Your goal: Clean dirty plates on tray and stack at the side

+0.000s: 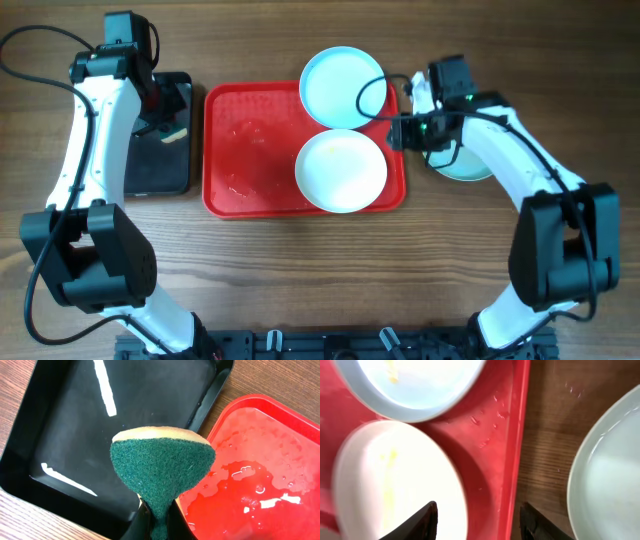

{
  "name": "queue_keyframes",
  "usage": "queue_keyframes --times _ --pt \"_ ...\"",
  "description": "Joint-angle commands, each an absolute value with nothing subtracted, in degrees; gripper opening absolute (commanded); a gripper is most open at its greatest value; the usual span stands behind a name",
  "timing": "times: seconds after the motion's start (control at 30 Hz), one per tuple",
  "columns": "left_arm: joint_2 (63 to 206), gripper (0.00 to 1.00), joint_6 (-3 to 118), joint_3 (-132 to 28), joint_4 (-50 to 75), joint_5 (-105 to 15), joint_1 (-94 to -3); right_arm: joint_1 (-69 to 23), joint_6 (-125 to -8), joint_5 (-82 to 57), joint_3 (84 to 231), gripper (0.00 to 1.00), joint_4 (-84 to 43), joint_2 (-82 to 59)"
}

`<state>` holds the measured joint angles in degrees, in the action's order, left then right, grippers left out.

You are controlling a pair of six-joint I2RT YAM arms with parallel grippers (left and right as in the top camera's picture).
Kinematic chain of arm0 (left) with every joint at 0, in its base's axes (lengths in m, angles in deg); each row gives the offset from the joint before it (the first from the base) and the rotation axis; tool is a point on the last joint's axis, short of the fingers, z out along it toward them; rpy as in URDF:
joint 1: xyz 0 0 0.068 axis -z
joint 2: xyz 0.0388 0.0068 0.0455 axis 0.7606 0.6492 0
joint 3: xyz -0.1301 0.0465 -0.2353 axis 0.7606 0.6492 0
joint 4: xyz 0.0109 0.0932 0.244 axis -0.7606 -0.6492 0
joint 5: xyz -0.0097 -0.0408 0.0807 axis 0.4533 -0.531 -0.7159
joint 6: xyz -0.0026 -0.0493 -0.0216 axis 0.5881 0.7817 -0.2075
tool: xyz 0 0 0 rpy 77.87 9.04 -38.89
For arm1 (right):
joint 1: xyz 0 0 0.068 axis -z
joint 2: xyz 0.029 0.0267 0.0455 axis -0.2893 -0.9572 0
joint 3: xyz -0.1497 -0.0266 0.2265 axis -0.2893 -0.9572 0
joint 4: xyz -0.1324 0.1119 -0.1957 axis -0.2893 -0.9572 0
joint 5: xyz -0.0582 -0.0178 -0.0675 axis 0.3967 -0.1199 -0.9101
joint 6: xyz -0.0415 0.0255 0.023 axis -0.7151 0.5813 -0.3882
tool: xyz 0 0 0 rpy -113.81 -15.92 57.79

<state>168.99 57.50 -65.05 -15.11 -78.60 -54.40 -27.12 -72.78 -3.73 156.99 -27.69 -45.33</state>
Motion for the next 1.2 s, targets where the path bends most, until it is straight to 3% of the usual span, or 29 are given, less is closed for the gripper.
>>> queue_keyframes --times 0.0,0.27,0.67,0.73,0.83,1.17 --pt "168.94 0.04 58.2 -64.59 -14.93 -78.05 -54.56 -27.17 -71.05 -1.67 158.39 0.53 -31.43 -43.67" --pt "168.94 0.04 58.2 -64.59 -14.93 -78.05 -54.56 -29.9 -71.03 0.23 152.84 0.5 -32.85 -43.91" --pt "168.94 0.04 58.2 -64.59 -14.98 -78.05 -54.56 -31.5 -67.64 -1.5 147.38 0.36 -24.41 -47.93" --pt "168.94 0.04 58.2 -64.59 -14.95 -78.05 -54.56 -31.47 -67.8 -1.52 147.38 0.28 -23.67 -48.24" --pt "168.94 0.04 58.2 -64.59 -14.95 -78.05 -54.56 -31.5 -68.23 -1.47 147.75 0.04 -23.36 -48.22" --pt "168.94 0.04 58.11 -64.59 -14.8 -76.52 -54.51 -38.14 -63.58 3.55 158.22 0.04 -26.93 -48.17"
